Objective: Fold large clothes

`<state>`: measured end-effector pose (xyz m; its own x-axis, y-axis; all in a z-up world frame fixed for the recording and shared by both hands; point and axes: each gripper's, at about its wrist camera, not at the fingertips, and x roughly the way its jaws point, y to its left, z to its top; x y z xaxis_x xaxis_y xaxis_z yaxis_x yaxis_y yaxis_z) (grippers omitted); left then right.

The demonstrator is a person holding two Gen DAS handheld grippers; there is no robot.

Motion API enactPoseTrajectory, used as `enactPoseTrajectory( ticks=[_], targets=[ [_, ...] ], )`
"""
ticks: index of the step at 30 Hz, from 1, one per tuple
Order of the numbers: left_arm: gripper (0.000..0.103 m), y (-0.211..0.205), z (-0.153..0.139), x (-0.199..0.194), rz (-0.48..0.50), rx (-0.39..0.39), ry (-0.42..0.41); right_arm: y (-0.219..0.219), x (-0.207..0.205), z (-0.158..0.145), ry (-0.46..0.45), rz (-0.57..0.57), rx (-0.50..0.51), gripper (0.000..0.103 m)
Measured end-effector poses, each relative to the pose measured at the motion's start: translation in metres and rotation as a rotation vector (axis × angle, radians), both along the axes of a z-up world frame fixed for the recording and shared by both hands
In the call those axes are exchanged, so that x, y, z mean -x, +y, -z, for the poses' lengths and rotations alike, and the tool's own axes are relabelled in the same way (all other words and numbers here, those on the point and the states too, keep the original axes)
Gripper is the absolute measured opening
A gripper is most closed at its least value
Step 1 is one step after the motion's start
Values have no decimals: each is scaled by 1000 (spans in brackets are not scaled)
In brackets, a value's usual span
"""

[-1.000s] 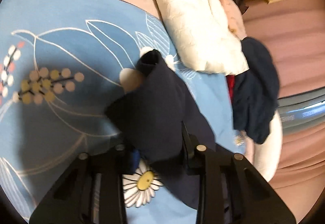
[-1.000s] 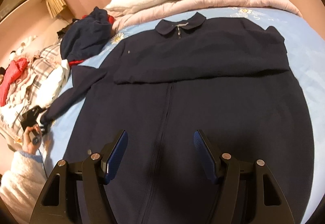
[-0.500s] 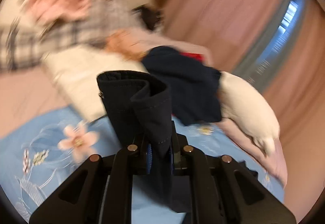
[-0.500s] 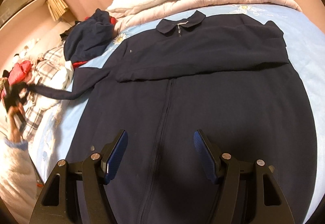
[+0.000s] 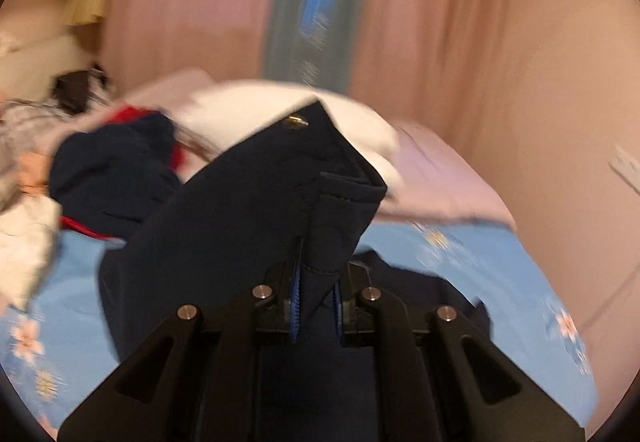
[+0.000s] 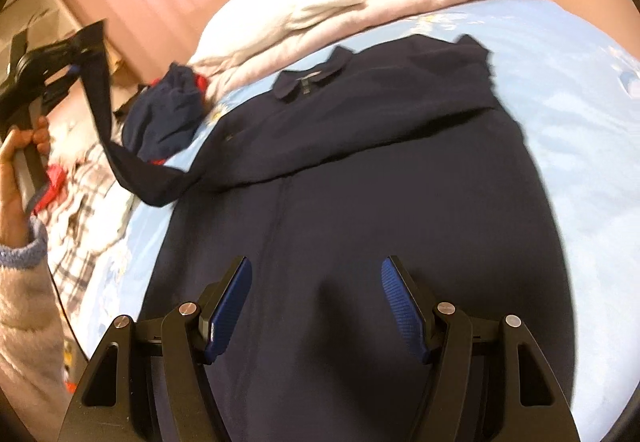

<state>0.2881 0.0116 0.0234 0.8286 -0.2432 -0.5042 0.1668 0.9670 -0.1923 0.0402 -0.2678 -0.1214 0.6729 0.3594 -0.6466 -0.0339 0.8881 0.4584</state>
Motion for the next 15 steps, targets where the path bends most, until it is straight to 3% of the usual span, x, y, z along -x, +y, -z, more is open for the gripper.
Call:
enactPoseTrajectory(
  ticks=[3, 5, 6, 7, 9, 13, 15],
  targets=[
    [12, -56, 42, -14, 92, -14, 102, -15, 4, 3, 3, 38, -17, 67],
    [18, -80, 68, -21, 139, -17, 176, -24, 5, 5, 9, 58, -27, 67],
    [33, -92, 84, -25, 162, -17, 228, -28, 6, 7, 12, 66, -34, 67],
    [60, -101, 99, -29, 175, -12, 274, -31, 6, 8, 17, 72, -39, 67],
    [90, -107, 118, -32, 200, 12, 335, -34, 7, 11, 24, 79, -44, 67],
    [90, -97, 126, -23, 272, 130, 409, -39, 6, 14, 36, 89, -41, 67],
    [90, -78, 115, -9, 293, 192, 396, -42, 4, 16, 43, 91, -48, 67]
  ],
)
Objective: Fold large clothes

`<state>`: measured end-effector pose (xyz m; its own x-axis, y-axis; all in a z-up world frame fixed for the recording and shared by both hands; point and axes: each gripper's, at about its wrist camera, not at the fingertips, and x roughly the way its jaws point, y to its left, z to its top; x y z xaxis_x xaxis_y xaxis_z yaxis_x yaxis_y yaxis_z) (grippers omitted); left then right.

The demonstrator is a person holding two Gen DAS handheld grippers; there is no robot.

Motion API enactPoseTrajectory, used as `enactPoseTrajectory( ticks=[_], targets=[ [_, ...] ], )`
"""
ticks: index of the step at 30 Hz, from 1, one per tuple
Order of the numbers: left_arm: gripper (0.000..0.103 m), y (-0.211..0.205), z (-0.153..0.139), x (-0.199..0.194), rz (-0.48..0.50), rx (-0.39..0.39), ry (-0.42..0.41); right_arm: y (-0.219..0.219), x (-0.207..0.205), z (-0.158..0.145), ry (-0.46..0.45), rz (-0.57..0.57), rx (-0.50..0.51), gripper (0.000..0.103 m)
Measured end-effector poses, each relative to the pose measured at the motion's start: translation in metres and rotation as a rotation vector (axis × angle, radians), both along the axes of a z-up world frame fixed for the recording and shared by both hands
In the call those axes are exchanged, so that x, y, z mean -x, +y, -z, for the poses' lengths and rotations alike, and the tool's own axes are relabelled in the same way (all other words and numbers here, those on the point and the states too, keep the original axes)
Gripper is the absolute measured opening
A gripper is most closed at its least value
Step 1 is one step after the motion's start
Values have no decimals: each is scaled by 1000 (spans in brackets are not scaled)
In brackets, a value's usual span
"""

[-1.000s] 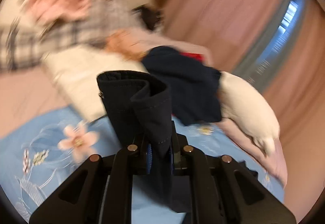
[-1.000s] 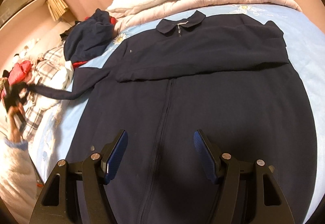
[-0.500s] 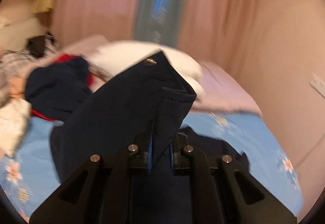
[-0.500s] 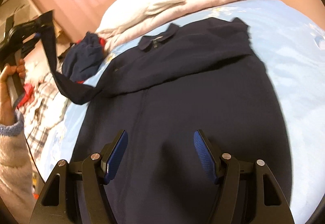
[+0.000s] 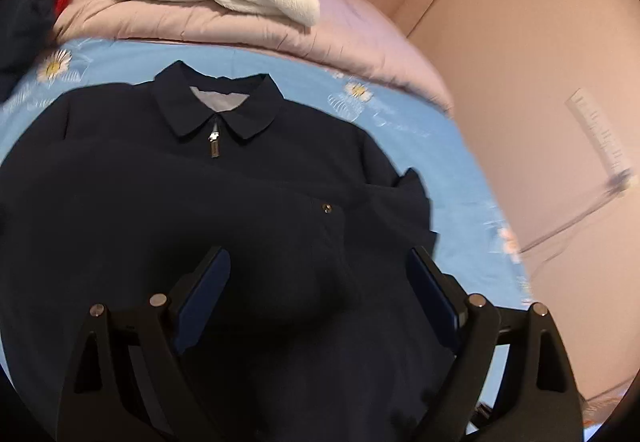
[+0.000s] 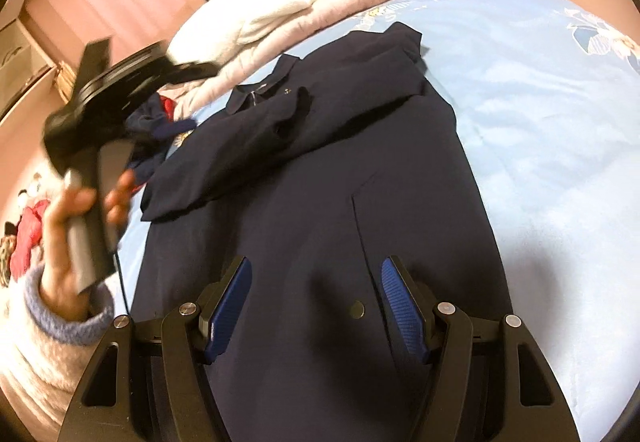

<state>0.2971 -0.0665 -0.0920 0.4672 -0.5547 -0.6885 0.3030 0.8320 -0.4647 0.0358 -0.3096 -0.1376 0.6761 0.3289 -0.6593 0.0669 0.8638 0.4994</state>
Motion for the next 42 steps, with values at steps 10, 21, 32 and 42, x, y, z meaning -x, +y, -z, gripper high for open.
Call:
enactPoseTrajectory(
  ticks=[10, 21, 32, 42],
  targets=[
    [90, 209, 17, 28, -369, 259, 84, 5, -52, -14, -18, -36, -141, 68],
    [90, 249, 62, -3, -412, 566, 246, 15, -163, 1, 75, 10, -242, 67],
    [90, 251, 92, -19, -492, 554, 297, 29, -185, 10, 167, -13, -131, 26],
    [30, 273, 81, -19, -665, 489, 113, 16, -174, -57, -164, -31, -91, 4]
  ],
)
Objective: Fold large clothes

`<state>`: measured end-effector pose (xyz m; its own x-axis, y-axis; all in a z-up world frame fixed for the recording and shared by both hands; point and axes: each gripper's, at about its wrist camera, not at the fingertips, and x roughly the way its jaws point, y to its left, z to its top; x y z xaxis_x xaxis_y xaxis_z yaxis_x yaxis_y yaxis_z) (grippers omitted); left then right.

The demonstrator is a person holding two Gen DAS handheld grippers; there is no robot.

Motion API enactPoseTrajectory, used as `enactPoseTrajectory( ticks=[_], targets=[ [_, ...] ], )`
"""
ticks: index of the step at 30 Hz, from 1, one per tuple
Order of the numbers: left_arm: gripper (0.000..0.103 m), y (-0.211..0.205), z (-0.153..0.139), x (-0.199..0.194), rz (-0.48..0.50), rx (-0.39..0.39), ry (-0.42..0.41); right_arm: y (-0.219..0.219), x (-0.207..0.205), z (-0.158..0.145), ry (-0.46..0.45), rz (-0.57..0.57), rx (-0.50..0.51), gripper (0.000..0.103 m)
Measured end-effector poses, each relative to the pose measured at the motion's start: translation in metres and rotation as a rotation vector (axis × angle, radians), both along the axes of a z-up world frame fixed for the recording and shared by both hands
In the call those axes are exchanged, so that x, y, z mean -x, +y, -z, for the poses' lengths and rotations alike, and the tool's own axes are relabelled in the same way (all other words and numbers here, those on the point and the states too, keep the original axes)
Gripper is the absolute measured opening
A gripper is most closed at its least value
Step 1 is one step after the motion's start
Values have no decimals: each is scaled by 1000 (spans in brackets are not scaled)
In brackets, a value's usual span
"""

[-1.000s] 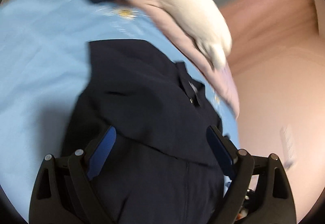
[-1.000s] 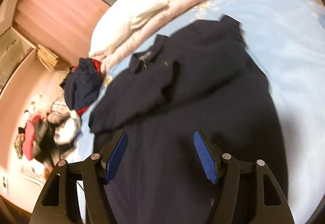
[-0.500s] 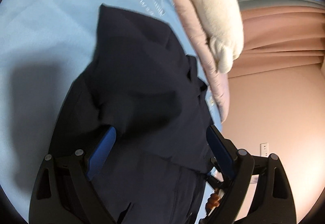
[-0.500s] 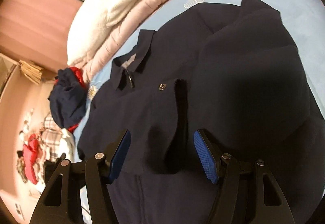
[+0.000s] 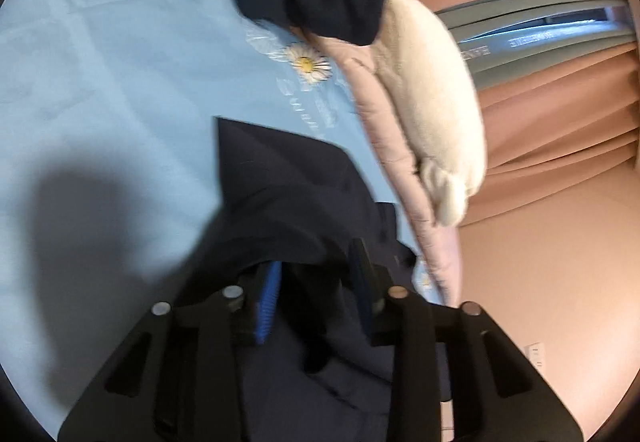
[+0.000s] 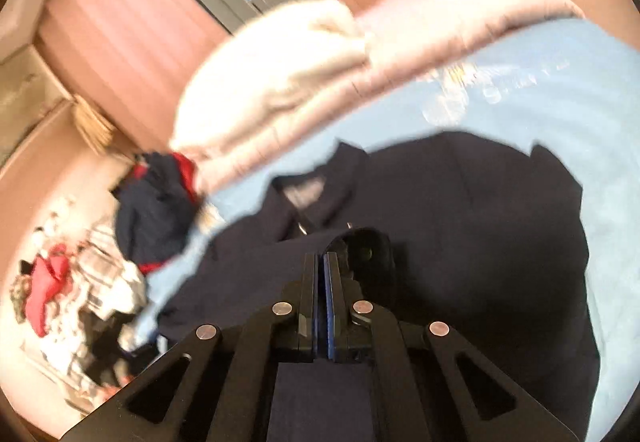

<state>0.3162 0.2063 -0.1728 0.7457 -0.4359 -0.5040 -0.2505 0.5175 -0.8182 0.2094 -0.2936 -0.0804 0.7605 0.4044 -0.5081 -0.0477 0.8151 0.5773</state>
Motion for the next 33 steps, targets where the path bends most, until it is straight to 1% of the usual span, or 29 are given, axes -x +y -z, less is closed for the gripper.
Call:
enactPoseTrajectory(
  ticks=[1, 2, 4, 5, 6, 7, 8, 9, 10, 11, 12, 13, 15, 16, 17, 18, 19, 20, 21, 24, 25, 26, 27, 28, 29, 30, 31, 32, 33],
  targets=[
    [30, 3, 6, 2, -3, -1, 10, -1, 1, 6, 26, -8, -1, 4],
    [30, 5, 10, 3, 4, -8, 25, 0, 3, 14, 54, -13, 19, 4],
    [28, 4, 17, 2, 22, -54, 79, 6, 6, 41, 113, -29, 131, 4],
    [28, 6, 21, 4, 31, -54, 94, 6, 4, 53, 155, -35, 145, 4],
    [28, 7, 24, 2, 42, -46, 109, 5, 2, 69, 223, -40, 151, 4],
    [28, 9, 26, 3, 54, -36, 128, 4, 2, 78, 260, -39, 155, 4],
    [28, 12, 25, 8, 64, -36, 138, 1, 4, 83, 277, -37, 147, 4],
    [29, 14, 21, 9, 88, -53, 159, -1, 6, 82, 276, -38, 130, 7],
    [32, 14, 15, 13, 107, -78, 179, -3, 9, 78, 271, -42, 124, 10],
    [38, 13, 9, 15, 123, -116, 199, -6, 13, 71, 267, -39, 146, 19],
    [60, 13, 1, 18, 131, -176, 214, -7, 16, 63, 266, -23, 198, 28],
    [67, 13, -8, 21, 130, -230, 203, -6, 21, 54, 252, -11, 261, 31],
    [67, 12, -27, 22, 135, -283, 149, 0, 26, 36, 198, 5, 345, 31],
    [67, 9, -36, 20, 134, -317, 123, 4, 27, 28, 165, 8, 369, 31],
    [67, 4, -44, 17, 140, -353, 101, 7, 28, 22, 135, 4, 375, 31],
    [67, -8, -52, 10, 167, -394, 73, 11, 25, 17, 104, -8, 368, 31],
    [67, -18, -55, 3, 201, -411, 56, 18, 21, 12, 72, -41, 347, 31],
    [67, -29, -56, -6, 235, -423, 47, 29, 13, 12, 63, -62, 339, 31],
    [64, -40, -54, -14, 262, -453, 41, 38, 6, 12, 59, -82, 342, 31],
    [49, -63, -43, -32, 295, -601, 48, 61, -15, 24, 62, -120, 388, 31],
    [48, -65, -31, -33, 310, -603, 72, 65, -18, 30, 78, -130, 394, 31],
    [48, -63, -18, -31, 332, -582, 95, 69, -22, 40, 110, -145, 402, 31],
    [47, -61, -1, -28, 358, -584, 123, 70, -20, 50, 137, -155, 415, 31],
    [40, -59, 8, -26, 371, -593, 130, 72, -17, 57, 162, -166, 435, 31],
    [36, -55, 15, -23, 377, -591, 126, 75, -17, 70, 203, -185, 478, 31],
    [35, -46, 18, -17, 377, -559, 94, 76, -16, 80, 213, -200, 507, 29],
    [35, -39, 17, -14, 370, -524, 76, 76, -13, 80, 187, -209, 515, 28],
    [35, -33, 15, -12, 361, -495, 72, 74, -11, 78, 177, -219, 524, 28],
    [35, -27, 14, -10, 353, -465, 72, 72, -12, 76, 198, -217, 522, 29]
  ],
)
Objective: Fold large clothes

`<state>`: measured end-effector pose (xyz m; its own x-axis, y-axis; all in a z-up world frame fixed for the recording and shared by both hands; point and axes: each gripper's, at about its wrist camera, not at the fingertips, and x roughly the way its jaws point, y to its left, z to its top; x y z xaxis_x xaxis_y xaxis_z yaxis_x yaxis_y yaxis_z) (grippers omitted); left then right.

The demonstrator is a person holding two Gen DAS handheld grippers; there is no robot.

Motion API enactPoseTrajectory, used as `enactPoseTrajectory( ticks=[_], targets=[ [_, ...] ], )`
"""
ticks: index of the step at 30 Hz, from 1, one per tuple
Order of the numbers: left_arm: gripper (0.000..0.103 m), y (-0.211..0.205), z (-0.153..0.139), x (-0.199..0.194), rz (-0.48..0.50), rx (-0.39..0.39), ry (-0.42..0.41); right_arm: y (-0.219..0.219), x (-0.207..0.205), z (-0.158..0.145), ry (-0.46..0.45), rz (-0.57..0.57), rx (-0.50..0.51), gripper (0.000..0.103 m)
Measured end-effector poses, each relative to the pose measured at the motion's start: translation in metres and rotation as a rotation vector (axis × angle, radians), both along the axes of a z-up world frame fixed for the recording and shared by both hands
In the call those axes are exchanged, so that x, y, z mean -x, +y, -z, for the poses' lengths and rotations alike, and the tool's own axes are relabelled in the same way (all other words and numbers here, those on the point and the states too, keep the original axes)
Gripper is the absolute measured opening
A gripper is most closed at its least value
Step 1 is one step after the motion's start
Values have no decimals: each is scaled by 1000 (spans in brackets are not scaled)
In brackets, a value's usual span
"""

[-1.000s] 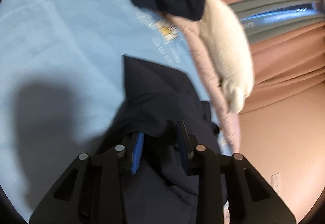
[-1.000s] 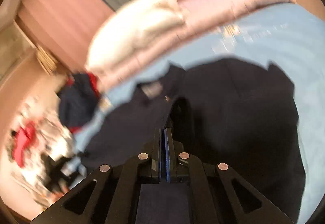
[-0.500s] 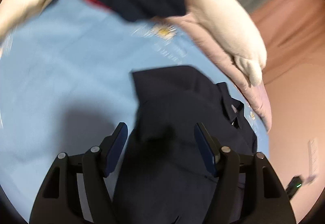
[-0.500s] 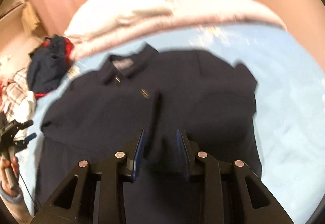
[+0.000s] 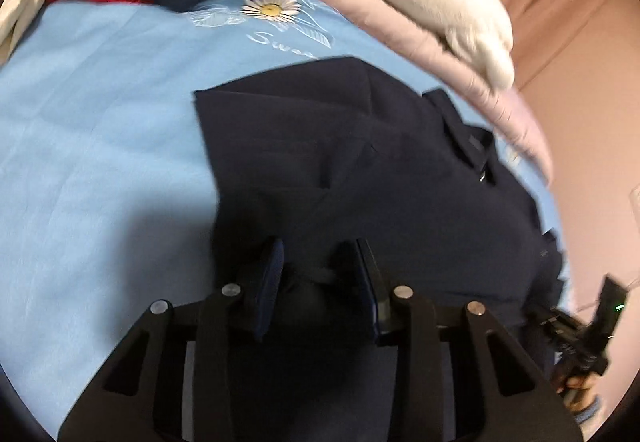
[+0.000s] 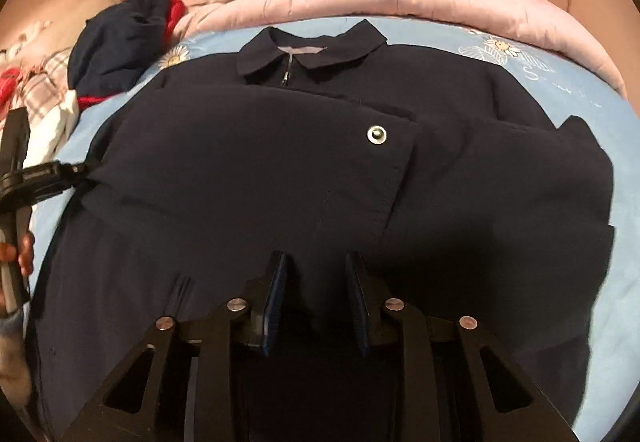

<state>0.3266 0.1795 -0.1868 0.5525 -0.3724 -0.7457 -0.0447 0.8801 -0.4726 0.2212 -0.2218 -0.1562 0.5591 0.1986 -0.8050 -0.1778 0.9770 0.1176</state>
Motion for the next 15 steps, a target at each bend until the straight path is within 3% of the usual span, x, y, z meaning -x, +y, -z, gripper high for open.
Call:
enactPoseTrajectory(
  ticks=[3, 7, 8, 11, 15],
  targets=[
    [41, 16, -10, 5, -18, 36, -12, -1, -4, -11, 27, 17, 24, 31],
    [71, 24, -21, -5, -58, 49, -14, 6, 4, -27, -36, -16, 21, 32],
    [74, 29, -20, -12, -78, 67, -10, 9, 3, -30, -45, -21, 0, 32],
    [75, 40, -10, -37, -136, 100, 26, 15, -3, -29, -52, -19, -39, 32],
    [73, 58, 18, -65, -182, 257, 112, 19, -10, -24, -45, -19, -44, 32]
  ],
)
